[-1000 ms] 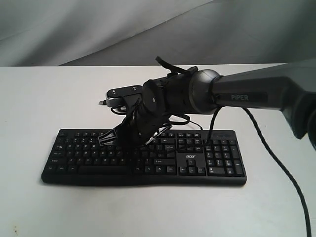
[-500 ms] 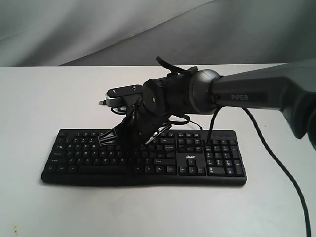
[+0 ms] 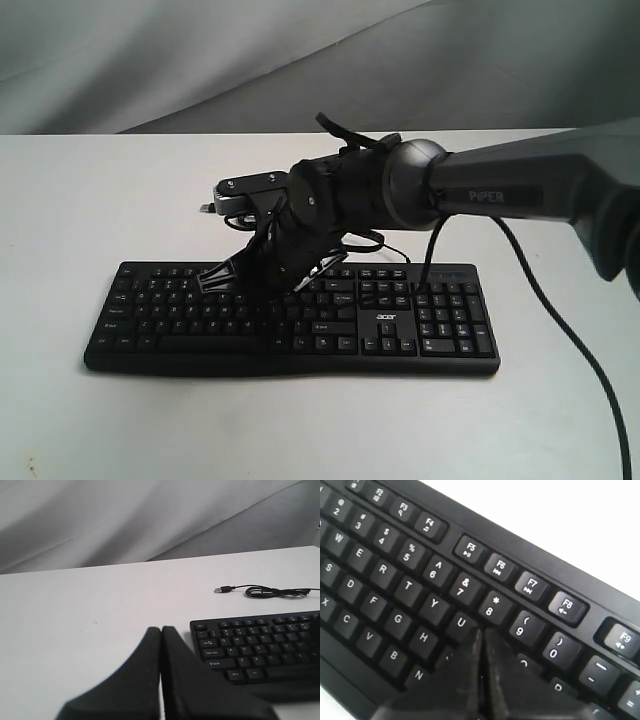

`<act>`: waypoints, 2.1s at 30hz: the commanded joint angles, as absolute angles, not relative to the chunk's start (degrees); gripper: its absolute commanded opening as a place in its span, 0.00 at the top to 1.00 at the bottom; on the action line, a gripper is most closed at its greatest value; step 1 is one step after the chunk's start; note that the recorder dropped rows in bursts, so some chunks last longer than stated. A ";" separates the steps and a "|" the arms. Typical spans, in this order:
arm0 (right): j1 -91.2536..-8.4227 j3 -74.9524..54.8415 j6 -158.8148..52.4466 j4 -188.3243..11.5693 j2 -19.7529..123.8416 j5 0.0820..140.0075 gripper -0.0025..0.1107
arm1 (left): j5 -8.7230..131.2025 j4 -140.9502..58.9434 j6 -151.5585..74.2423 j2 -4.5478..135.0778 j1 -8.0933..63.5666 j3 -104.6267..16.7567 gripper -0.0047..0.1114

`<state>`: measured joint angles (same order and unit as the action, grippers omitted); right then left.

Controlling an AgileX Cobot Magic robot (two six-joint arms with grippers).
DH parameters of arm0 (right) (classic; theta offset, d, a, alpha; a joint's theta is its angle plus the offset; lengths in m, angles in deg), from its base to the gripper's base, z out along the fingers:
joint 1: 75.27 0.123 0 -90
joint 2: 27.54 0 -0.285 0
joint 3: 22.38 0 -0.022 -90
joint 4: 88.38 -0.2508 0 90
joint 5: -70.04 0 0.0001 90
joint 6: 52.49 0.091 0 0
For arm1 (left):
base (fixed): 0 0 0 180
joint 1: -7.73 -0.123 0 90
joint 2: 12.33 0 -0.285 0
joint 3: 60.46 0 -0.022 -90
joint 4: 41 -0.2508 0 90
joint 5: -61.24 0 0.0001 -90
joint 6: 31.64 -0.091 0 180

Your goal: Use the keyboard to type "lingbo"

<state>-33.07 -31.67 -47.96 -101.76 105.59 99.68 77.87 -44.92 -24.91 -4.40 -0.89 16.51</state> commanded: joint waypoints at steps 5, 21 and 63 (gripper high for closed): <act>-32.57 -31.90 -50.30 -101.14 102.29 101.24 0.98 | 77.60 -44.45 -24.68 -4.55 -1.00 16.76 0.96; -28.57 -31.90 -52.49 -100.98 102.51 102.61 0.98 | 77.60 -44.45 -24.68 -4.55 -1.00 16.76 0.96; -28.54 -31.90 -51.40 -102.05 105.86 101.56 0.98 | 77.60 -44.45 -24.68 -4.55 -1.00 16.76 0.96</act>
